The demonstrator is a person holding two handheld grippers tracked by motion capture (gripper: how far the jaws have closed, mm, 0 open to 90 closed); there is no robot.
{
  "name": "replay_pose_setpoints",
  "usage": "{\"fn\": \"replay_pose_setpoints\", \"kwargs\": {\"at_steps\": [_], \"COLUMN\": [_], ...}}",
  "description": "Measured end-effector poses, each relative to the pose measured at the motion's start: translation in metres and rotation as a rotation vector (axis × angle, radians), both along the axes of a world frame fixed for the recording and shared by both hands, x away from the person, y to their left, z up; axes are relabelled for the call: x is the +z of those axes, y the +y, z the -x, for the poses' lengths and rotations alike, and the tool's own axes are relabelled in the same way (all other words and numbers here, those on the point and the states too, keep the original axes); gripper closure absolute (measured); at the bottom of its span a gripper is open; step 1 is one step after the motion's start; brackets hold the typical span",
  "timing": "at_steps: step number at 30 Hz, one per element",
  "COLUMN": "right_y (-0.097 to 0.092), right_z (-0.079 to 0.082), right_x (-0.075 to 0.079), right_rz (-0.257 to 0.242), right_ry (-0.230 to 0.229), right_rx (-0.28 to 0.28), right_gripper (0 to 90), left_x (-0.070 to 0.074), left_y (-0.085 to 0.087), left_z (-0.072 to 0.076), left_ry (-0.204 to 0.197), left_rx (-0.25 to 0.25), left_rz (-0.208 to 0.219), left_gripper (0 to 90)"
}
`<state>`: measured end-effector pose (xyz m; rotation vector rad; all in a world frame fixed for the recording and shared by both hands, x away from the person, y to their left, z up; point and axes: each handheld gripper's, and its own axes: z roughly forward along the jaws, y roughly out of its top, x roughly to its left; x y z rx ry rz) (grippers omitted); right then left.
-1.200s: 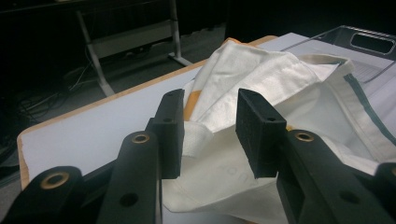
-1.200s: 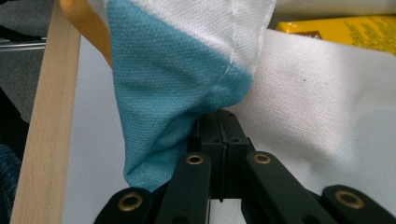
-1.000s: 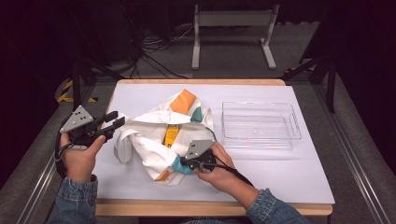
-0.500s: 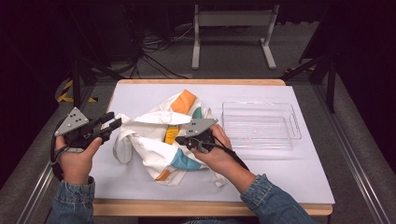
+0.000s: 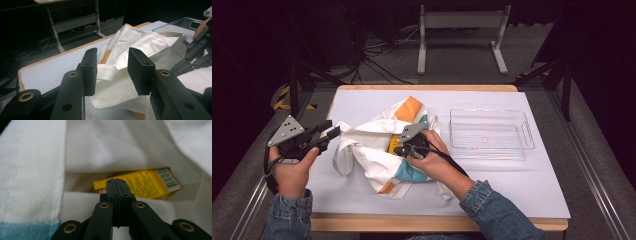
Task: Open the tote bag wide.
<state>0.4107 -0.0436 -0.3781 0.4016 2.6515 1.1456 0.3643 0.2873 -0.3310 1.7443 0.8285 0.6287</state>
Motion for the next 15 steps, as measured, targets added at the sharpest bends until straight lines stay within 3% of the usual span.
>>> {"fn": "replay_pose_setpoints", "kwargs": {"at_steps": [4, 12, 15], "right_y": [-0.008, -0.02, -0.024], "right_z": [0.005, 0.006, 0.005], "right_x": [-0.006, -0.047, -0.052], "right_rz": [0.086, 0.192, 0.16], "right_ry": [-0.006, 0.084, 0.104], "right_rx": [-0.02, -0.028, -0.036], "right_gripper": [90.0, 90.0, 90.0], "left_x": [-0.001, 0.0, 0.0], "left_y": [-0.001, -0.003, -0.002], "left_z": [-0.001, -0.002, -0.002], "left_ry": [0.001, -0.002, -0.002], "left_rx": [0.002, 0.001, 0.002], "left_rz": [-0.005, -0.002, -0.005], "left_gripper": [60.6, 60.7, 60.7]}}
